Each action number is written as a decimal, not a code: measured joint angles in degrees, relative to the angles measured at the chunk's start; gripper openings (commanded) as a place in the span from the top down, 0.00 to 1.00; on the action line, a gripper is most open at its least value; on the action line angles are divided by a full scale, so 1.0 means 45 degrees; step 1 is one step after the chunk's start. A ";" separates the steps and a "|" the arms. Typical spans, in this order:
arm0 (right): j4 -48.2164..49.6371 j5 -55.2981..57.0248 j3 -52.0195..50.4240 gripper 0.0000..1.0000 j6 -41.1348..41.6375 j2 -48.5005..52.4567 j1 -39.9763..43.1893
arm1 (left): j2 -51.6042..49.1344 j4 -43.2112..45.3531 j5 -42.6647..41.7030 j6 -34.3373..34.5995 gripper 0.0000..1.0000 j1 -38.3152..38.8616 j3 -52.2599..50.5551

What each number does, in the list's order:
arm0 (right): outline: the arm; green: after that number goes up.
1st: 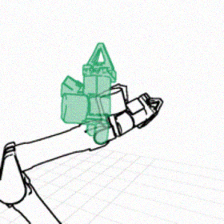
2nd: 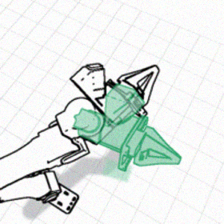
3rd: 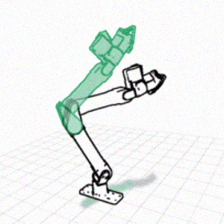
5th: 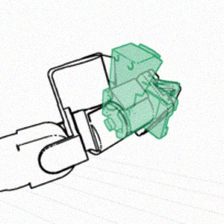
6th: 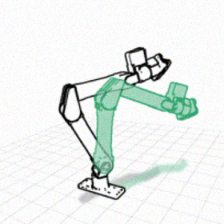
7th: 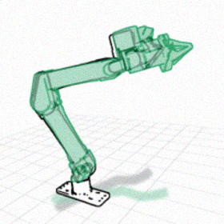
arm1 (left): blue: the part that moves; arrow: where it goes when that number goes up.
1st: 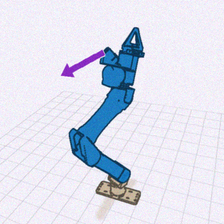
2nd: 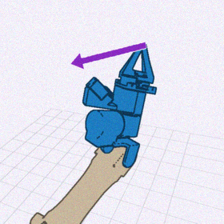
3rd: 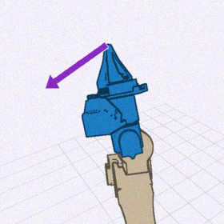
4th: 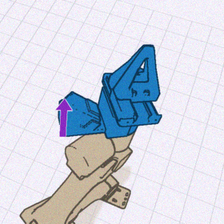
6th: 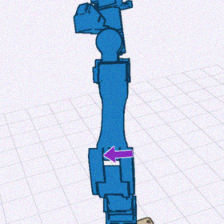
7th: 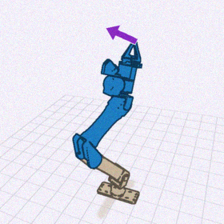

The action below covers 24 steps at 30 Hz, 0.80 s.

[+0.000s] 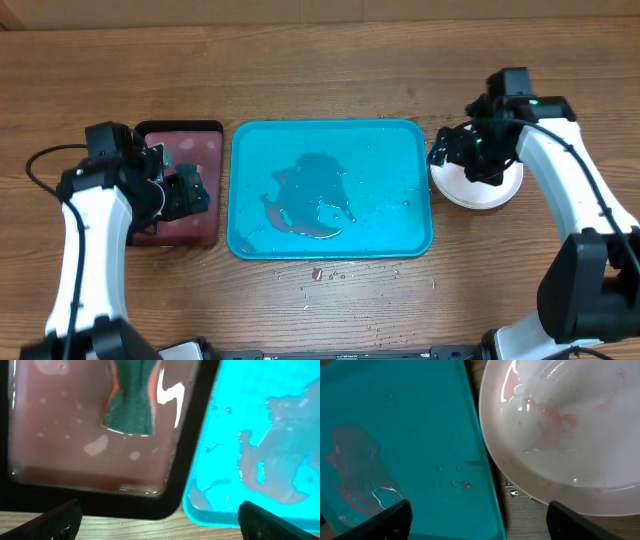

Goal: Clean dirty plates on tray and stack at the side

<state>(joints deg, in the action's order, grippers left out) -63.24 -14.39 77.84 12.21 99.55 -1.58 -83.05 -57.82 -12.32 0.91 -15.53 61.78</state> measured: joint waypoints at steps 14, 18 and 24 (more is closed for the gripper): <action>0.2453 0.2647 -0.3240 0.00 0.0520 -0.8082 -0.2511 | 0.8563 0.1996 -0.1622 -0.0578 0.00 0.0005 -0.3667; 0.1977 0.3031 -0.3789 0.00 0.0563 -1.0151 -0.2511 | 1.0389 0.2210 -0.1855 -0.0413 0.00 0.0005 -0.3857; 0.1817 0.3249 -0.3876 0.00 0.0578 -1.1210 -0.2511 | 1.0734 0.2093 -0.1938 -0.0272 0.00 0.0005 -0.3900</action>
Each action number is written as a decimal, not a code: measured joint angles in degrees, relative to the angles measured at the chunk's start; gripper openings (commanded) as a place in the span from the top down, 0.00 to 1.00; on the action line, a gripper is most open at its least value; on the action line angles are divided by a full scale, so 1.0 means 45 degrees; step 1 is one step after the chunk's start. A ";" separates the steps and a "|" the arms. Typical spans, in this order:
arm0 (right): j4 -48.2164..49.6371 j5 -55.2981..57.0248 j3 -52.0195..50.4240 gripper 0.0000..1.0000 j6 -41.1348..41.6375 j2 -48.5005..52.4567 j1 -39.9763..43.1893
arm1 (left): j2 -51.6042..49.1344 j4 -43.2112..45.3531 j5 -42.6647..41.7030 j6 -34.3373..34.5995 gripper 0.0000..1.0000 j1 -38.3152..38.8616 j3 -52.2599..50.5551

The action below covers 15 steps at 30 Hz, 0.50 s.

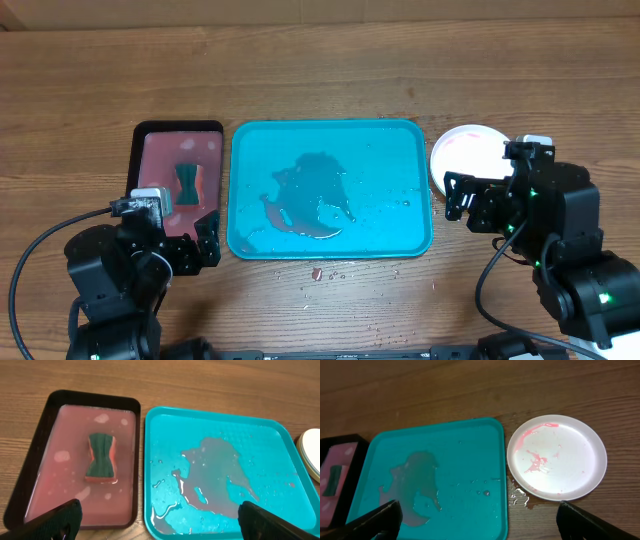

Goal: Clean dirty plates on tray and stack at the side

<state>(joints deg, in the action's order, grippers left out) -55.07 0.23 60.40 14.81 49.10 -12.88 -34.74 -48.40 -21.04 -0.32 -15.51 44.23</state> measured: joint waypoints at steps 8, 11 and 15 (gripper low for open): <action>0.0000 0.0049 0.0000 0.00 -0.0010 0.0330 0.0000 | 0.0000 -0.0199 -0.0005 0.0039 0.00 0.0000 -0.0015; 0.0005 0.0049 -0.0005 0.00 -0.0005 0.0636 0.0000 | 0.0000 -0.0199 -0.0005 0.0039 0.00 0.0000 -0.0015; -0.0010 0.0049 -0.0053 0.00 -0.0005 0.0835 0.0000 | 0.0000 -0.0199 0.0000 0.0039 0.00 0.0000 -0.0015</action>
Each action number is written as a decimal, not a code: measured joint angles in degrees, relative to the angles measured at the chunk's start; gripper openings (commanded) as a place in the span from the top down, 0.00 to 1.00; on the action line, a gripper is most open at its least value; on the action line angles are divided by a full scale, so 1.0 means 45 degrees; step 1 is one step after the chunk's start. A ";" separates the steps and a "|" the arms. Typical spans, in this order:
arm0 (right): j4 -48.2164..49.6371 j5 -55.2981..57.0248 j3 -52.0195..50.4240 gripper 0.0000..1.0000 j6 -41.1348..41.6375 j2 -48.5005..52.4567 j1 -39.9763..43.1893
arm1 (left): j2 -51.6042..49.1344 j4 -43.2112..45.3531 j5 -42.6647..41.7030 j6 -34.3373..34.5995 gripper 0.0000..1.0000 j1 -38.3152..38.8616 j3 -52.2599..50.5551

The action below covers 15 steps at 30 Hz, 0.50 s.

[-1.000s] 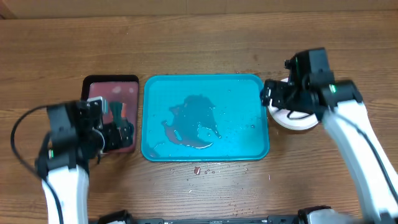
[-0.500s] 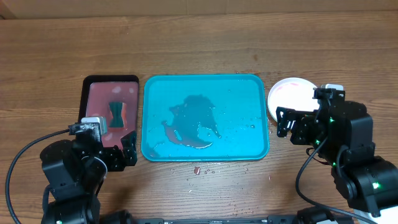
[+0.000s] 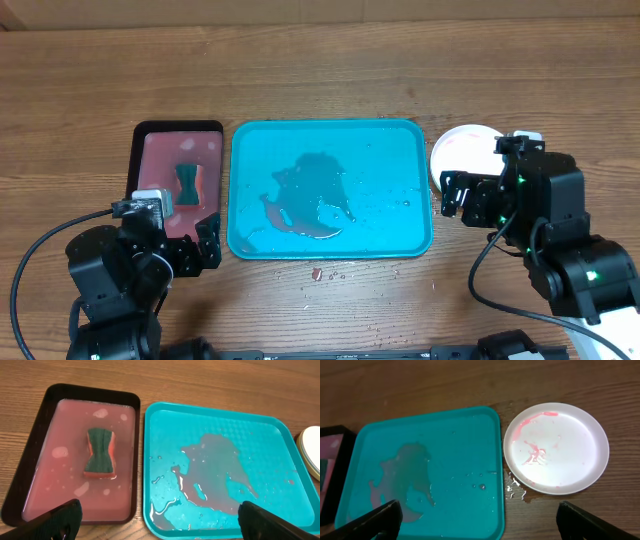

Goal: Clean dirty plates on tray and stack at the side

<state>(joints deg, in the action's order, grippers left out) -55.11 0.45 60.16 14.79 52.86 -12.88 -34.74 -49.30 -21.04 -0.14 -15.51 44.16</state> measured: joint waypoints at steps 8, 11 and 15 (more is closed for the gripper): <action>0.4896 -0.0010 -0.1875 0.00 -0.1209 -0.2599 0.0126 | 0.0000 -0.0005 -0.0005 0.0000 0.00 0.0000 -0.0024; 0.6611 -0.0005 -0.3458 0.00 -0.1496 -0.4614 0.0505 | 0.0000 0.0000 -0.0005 0.0005 0.00 0.0000 -0.0053; 0.8845 0.0005 -0.6067 0.00 -0.1671 -0.7310 0.1151 | -0.0005 0.0000 -0.0005 0.0000 0.00 0.0000 -0.0073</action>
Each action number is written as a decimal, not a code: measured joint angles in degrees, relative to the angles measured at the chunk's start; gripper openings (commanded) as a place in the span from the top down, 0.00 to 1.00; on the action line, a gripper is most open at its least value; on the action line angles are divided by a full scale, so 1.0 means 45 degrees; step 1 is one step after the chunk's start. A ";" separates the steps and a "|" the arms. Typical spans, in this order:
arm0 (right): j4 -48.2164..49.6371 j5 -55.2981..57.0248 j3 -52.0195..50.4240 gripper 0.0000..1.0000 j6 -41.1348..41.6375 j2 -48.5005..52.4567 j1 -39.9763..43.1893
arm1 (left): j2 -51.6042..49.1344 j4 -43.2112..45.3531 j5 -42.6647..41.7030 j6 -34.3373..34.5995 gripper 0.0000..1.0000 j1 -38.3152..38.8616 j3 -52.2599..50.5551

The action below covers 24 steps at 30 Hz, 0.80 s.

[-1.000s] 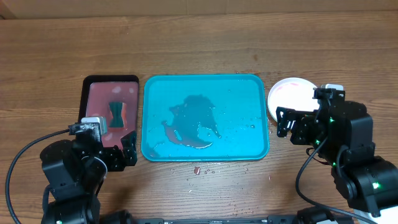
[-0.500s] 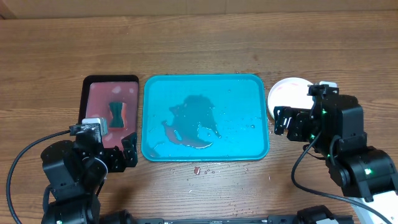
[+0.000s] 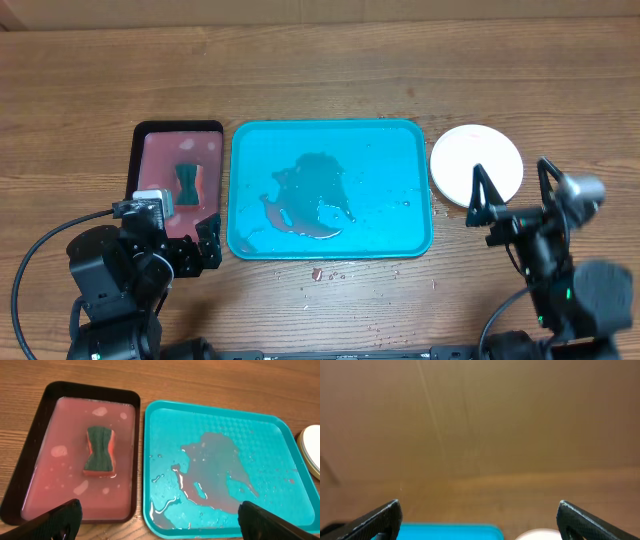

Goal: Clean dirty plates on tray and stack at the side

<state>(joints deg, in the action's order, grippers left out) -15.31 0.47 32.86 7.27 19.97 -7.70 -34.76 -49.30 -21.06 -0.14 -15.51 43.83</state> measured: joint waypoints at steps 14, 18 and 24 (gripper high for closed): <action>0.3944 -0.0068 -0.6363 0.00 -0.0291 -0.4250 0.0457 | 0.0000 -0.0005 0.0000 0.0000 0.00 0.0000 -0.0005; 0.3011 -0.0306 -0.7072 0.00 -0.0374 -0.4250 0.0457 | 0.0000 -0.0005 0.0000 0.0000 0.00 0.0000 -0.0010; 0.2341 -0.0719 -0.7072 0.00 -0.0850 -0.4250 0.0466 | 0.0000 -0.0005 0.0000 0.0000 0.00 0.0000 -0.0010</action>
<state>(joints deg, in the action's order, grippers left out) -4.78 -2.76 1.04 3.44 0.84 -5.61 -34.76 -49.32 -21.06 -0.14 -15.51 43.79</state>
